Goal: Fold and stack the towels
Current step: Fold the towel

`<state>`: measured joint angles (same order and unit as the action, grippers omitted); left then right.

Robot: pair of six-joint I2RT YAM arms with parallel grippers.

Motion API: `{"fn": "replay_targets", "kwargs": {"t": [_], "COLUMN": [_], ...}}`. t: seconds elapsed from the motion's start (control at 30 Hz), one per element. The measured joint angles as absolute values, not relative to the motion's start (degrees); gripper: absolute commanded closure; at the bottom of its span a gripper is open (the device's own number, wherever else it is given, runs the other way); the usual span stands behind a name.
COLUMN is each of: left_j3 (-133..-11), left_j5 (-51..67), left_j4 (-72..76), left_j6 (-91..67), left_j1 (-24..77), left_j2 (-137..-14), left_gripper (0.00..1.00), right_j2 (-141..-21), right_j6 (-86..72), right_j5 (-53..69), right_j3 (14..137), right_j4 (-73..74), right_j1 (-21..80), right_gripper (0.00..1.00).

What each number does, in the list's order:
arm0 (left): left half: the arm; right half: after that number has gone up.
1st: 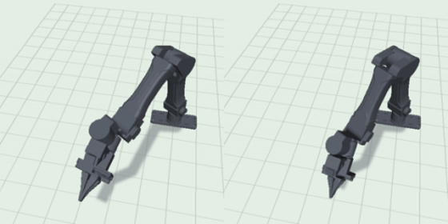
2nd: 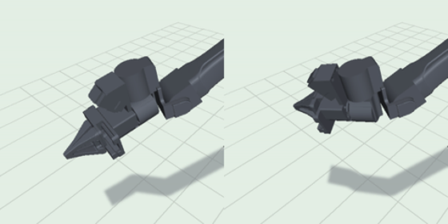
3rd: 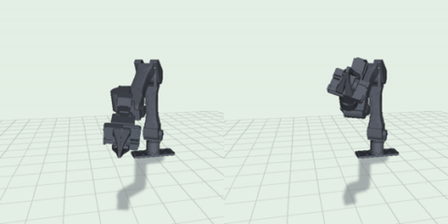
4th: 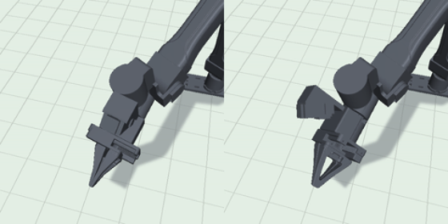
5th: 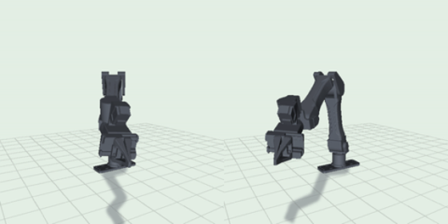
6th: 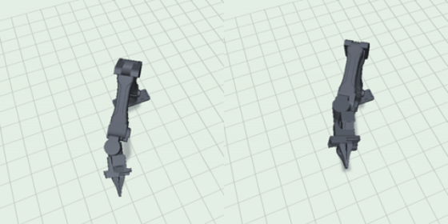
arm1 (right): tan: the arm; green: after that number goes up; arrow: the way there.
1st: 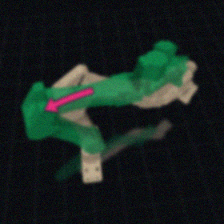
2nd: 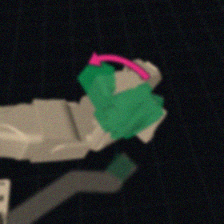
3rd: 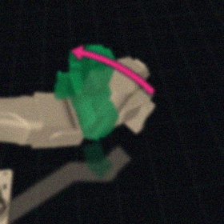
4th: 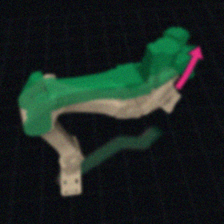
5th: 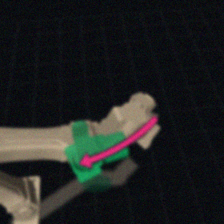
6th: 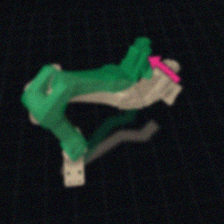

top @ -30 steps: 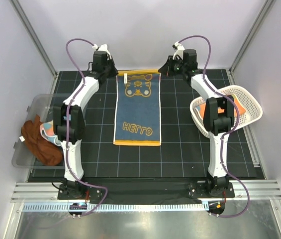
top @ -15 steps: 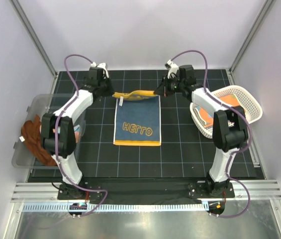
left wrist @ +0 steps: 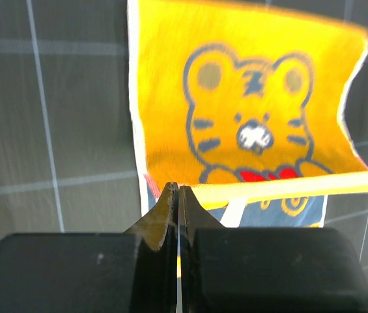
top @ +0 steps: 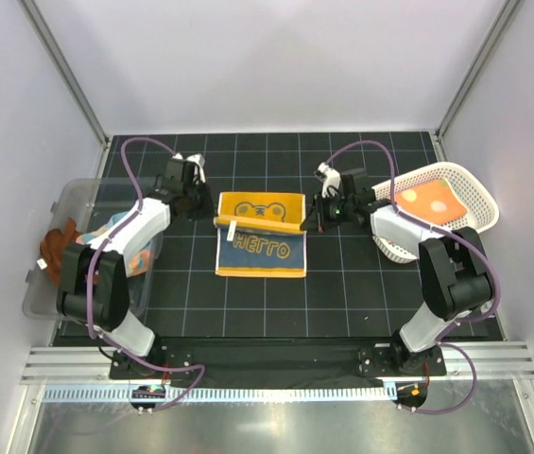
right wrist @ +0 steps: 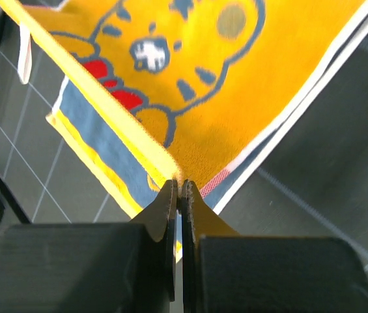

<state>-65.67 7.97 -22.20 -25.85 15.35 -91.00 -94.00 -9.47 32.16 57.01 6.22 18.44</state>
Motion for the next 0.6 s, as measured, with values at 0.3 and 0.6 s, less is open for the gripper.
{"fn": "replay_targets", "kwargs": {"t": [0.3,0.6], "left_j3": [-59.7,-59.6], "left_j5": [9.1,8.8], "left_j4": [-24.7,-25.1], "left_j6": [-29.4,-30.7], "left_j1": [15.7,15.8], "left_j2": [-89.3,-87.4], "left_gripper": [1.0,1.0], "right_j2": [-90.5,-88.4], "right_j6": [-10.9,-11.9], "right_j5": [30.7,27.4], "right_j3": [51.2,50.7], "right_j4": [5.2,4.8], "right_j1": [19.8,21.2], "right_gripper": [0.99,0.99]}}
